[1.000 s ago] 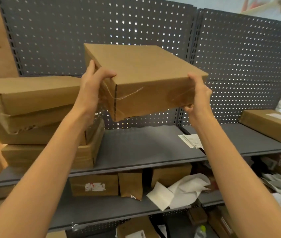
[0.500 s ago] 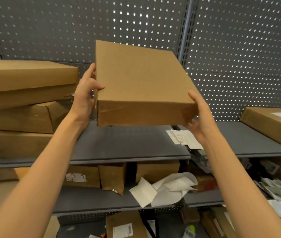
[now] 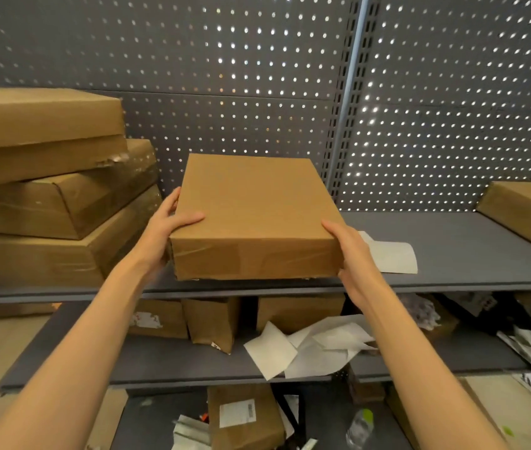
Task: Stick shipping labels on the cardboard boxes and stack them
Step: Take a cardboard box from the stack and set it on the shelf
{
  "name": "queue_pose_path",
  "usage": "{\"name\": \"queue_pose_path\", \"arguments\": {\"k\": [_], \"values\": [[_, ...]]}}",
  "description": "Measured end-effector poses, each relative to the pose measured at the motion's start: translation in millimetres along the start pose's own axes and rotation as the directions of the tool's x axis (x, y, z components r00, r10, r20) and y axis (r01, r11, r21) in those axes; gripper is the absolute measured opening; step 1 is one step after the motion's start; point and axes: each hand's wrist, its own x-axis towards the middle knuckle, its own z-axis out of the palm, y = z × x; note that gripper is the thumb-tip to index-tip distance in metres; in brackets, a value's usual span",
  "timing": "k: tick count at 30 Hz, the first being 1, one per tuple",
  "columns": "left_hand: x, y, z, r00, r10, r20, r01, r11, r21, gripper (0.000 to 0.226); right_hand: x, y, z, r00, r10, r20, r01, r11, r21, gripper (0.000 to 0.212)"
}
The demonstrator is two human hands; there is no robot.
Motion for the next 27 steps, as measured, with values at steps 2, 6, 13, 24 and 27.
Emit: {"name": "queue_pose_path", "arguments": {"k": [2, 6, 13, 24, 27], "values": [[2, -8, -5, 0.999, -0.050, 0.013, 0.050, 0.999, -0.020, 0.079, 4, 8, 4, 1.000, 0.016, -0.009, -0.017, 1.000, -0.014, 0.050], [10, -24, -14, 0.994, -0.111, 0.009, 0.111, 0.993, -0.038, 0.072, 12, 21, 13, 0.999, 0.035, -0.014, -0.036, 0.997, -0.065, 0.047], [28, -37, -18, 0.987, -0.163, 0.012, 0.164, 0.985, -0.048, 0.047, 25, 26, 20, 0.998, 0.029, -0.061, -0.037, 0.991, -0.126, 0.042], [49, -45, -18, 0.989, -0.145, 0.010, 0.145, 0.989, -0.039, 0.060, 42, 25, 26, 0.991, 0.058, -0.118, -0.073, 0.989, -0.131, 0.066], [52, -45, -18, 0.990, -0.138, 0.024, 0.138, 0.990, -0.036, 0.057, 46, 24, 29, 0.990, 0.051, -0.130, -0.069, 0.989, -0.132, 0.063]]}}
